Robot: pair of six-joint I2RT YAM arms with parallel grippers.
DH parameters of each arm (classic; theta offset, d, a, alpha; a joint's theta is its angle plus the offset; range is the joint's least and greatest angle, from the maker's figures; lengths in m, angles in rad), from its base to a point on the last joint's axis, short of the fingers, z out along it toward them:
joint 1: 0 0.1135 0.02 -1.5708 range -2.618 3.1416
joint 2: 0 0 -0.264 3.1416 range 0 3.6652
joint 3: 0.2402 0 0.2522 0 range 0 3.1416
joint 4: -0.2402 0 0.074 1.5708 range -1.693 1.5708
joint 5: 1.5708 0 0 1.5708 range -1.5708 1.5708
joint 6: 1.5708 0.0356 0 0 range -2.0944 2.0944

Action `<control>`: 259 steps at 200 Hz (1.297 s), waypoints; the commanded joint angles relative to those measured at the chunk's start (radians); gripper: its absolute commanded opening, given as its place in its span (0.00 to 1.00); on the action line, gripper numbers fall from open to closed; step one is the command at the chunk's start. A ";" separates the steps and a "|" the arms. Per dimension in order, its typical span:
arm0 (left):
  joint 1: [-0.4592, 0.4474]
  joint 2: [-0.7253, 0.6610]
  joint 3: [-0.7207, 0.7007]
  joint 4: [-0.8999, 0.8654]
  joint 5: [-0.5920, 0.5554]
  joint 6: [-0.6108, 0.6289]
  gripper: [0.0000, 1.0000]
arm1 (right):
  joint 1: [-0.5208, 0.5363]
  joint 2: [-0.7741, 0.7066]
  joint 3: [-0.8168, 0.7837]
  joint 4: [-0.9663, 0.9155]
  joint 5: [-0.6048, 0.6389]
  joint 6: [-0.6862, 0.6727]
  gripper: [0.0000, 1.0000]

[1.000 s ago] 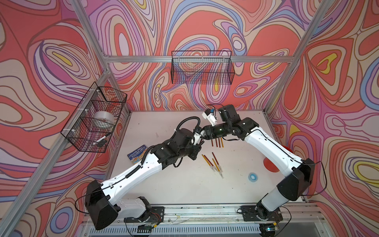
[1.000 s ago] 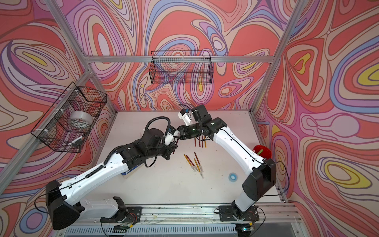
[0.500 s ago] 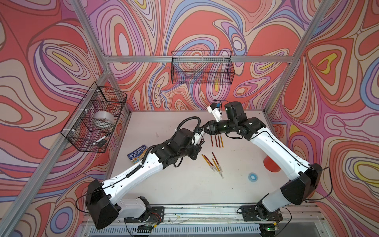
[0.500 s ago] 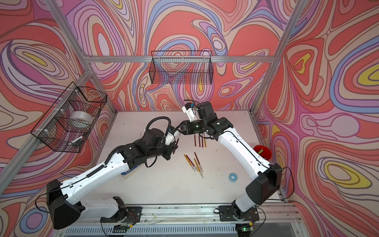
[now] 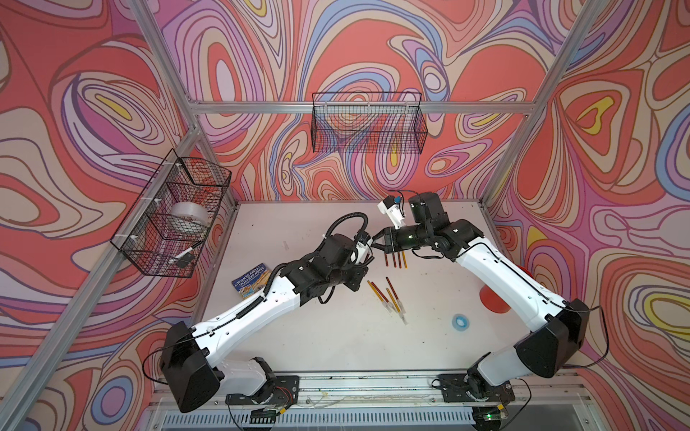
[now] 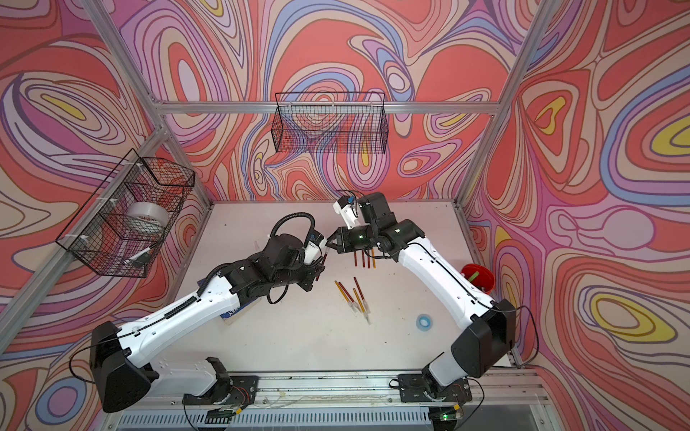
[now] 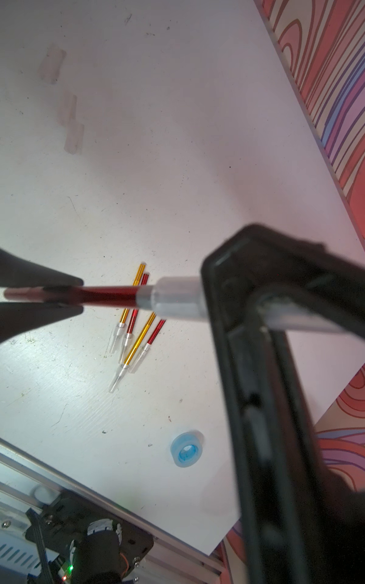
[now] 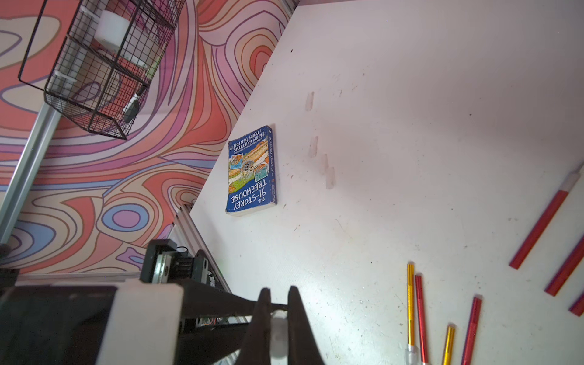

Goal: Remove protective caps from carving knives
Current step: Remove the protective sleeve from the carving knife, then place the protective sleeve at the center of the board.

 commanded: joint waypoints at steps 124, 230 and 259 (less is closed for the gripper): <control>0.000 0.005 -0.056 0.011 0.012 -0.022 0.00 | -0.093 0.109 0.219 0.032 0.050 -0.014 0.00; 0.024 -0.064 -0.086 -0.020 -0.131 -0.067 0.00 | -0.135 0.131 0.169 0.040 0.118 -0.017 0.00; 0.102 -0.131 -0.122 -0.023 -0.170 -0.144 0.00 | -0.131 0.171 0.102 0.071 0.112 0.000 0.00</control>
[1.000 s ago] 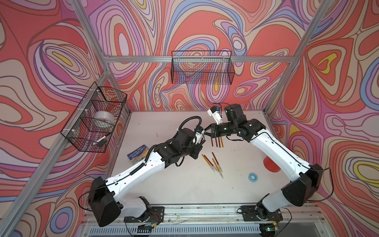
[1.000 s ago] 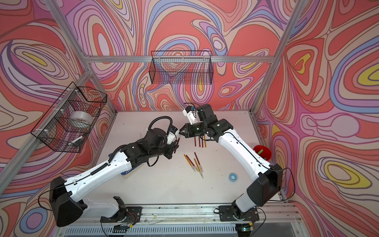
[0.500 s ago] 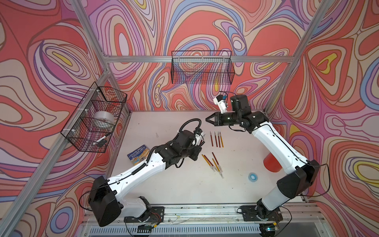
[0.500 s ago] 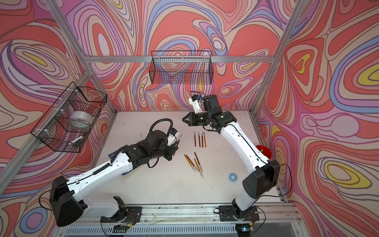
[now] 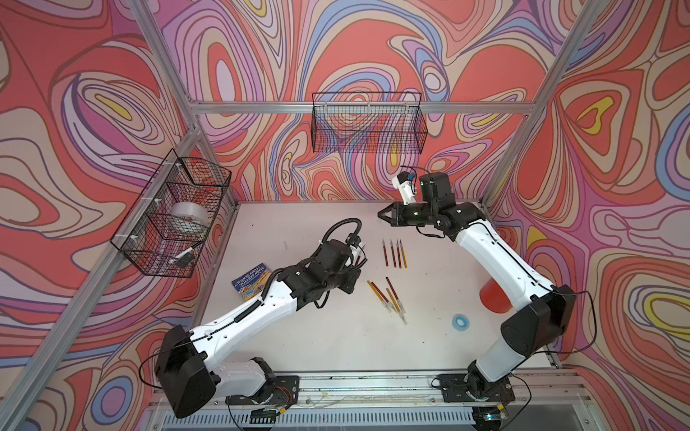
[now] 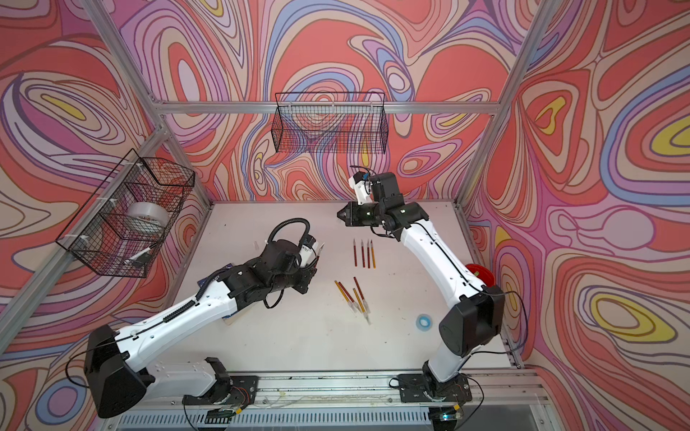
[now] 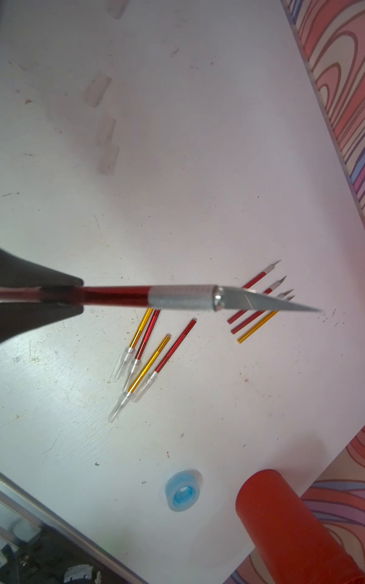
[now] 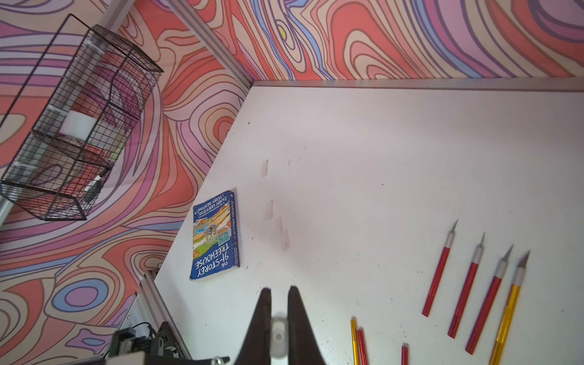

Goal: Remove protective caps from carving knives
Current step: Place the protective sleeve at the center of the board.

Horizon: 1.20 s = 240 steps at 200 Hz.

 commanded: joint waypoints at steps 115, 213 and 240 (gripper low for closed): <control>0.151 -0.252 -0.083 -0.052 -0.145 -0.182 0.00 | 0.295 0.607 0.235 -0.016 0.105 0.017 0.00; 0.154 -0.228 -0.091 -0.034 -0.126 -0.183 0.00 | 0.338 0.822 0.457 -0.036 0.162 0.061 0.04; 0.154 -0.224 -0.095 -0.030 -0.127 -0.185 0.00 | 0.345 0.851 0.484 -0.047 0.149 0.065 0.13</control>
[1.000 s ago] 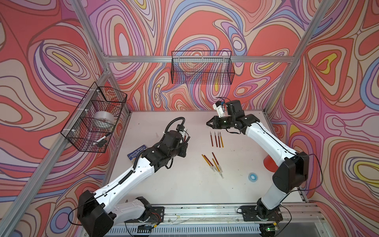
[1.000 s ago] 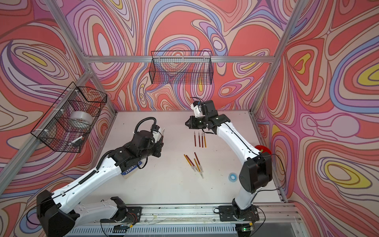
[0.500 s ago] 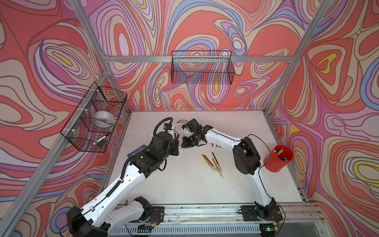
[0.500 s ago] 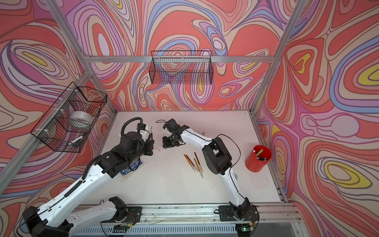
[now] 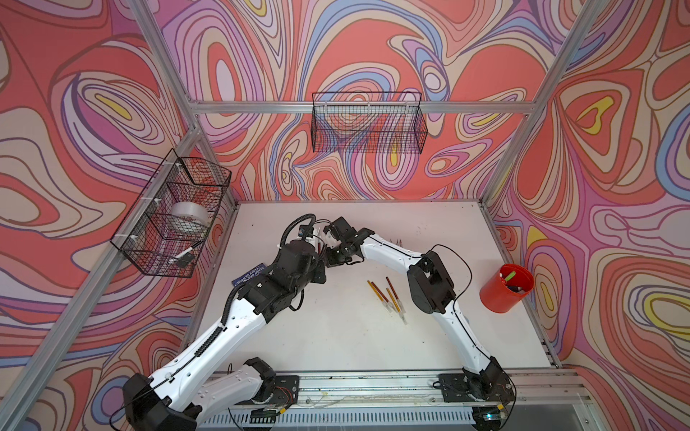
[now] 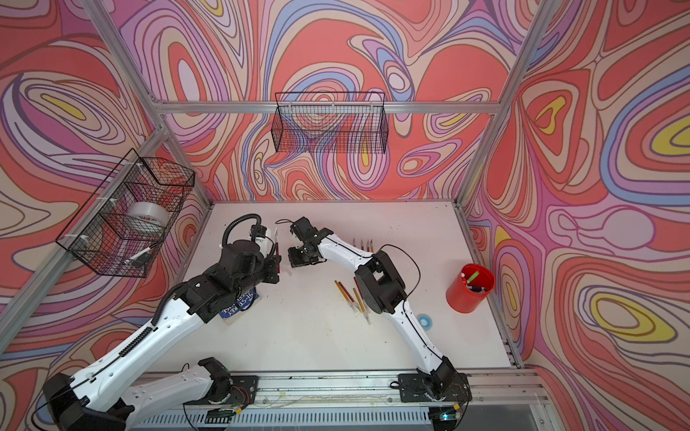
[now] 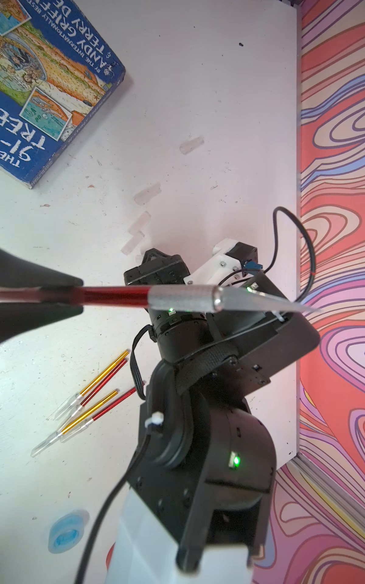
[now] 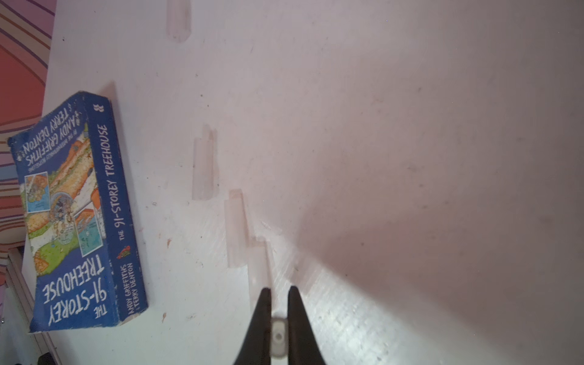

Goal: Remove protective caps from carving knives
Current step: Place the protective sleeve at the center of the board.

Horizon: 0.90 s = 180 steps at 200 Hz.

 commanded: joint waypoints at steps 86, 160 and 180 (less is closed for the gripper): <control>0.010 0.025 -0.010 0.017 0.018 -0.020 0.00 | 0.016 0.010 0.002 0.006 -0.044 0.025 0.35; 0.010 0.025 0.000 0.025 0.032 -0.012 0.00 | -0.057 -0.235 -0.216 0.124 -0.058 0.048 0.35; 0.010 0.043 0.006 0.033 0.051 -0.017 0.00 | -0.104 -0.338 -0.319 0.165 -0.056 0.061 0.35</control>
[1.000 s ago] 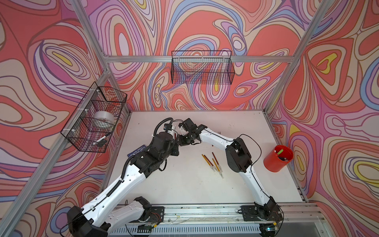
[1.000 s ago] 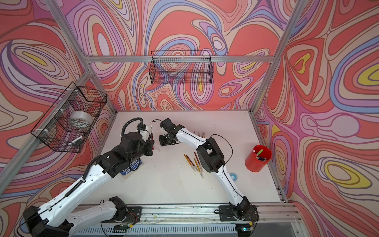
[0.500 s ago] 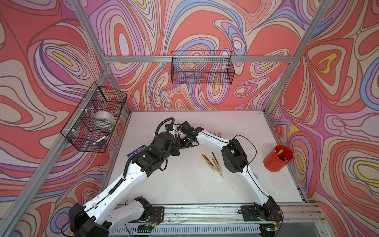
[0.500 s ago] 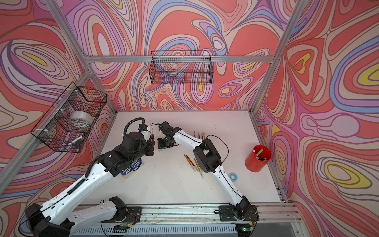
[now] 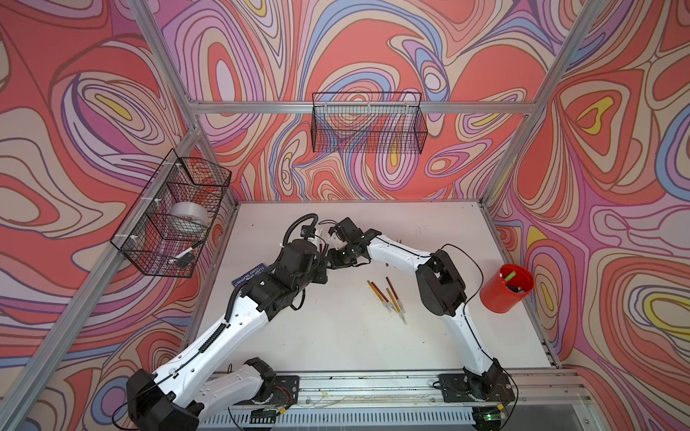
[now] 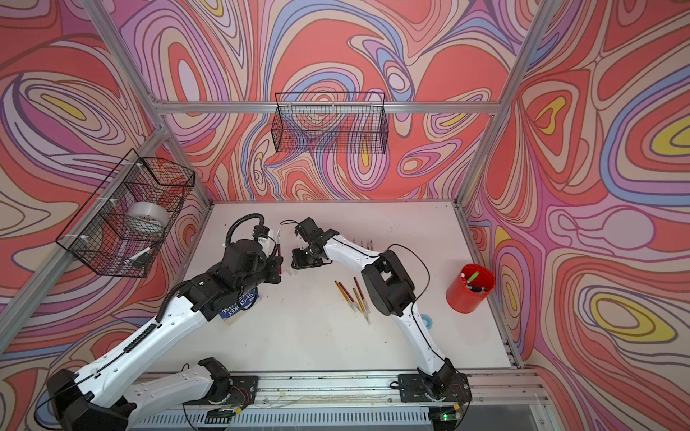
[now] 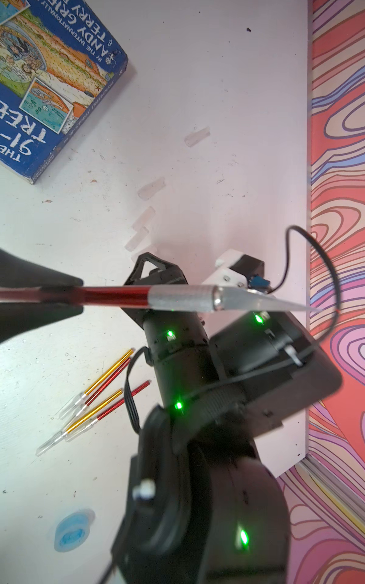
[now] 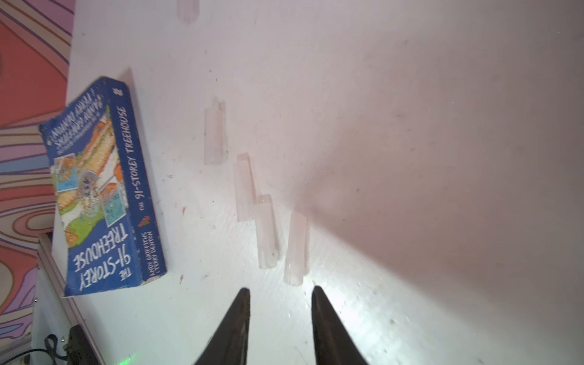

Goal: Remove protective caps from carving knives
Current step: Place the protective sleeve at the center of the board, then place the carving knife at the center of the board.

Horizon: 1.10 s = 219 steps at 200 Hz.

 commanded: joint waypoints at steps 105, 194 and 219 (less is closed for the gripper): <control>-0.009 0.450 0.178 0.163 0.184 -0.181 0.00 | -0.256 -0.722 -0.654 0.115 0.275 0.001 0.34; -0.037 0.851 0.473 0.183 0.294 -0.307 0.00 | -0.285 -0.895 -0.832 0.100 0.430 -0.008 0.35; -0.043 0.932 0.541 0.175 0.315 -0.321 0.00 | -0.290 -0.914 -0.847 0.093 0.441 -0.010 0.36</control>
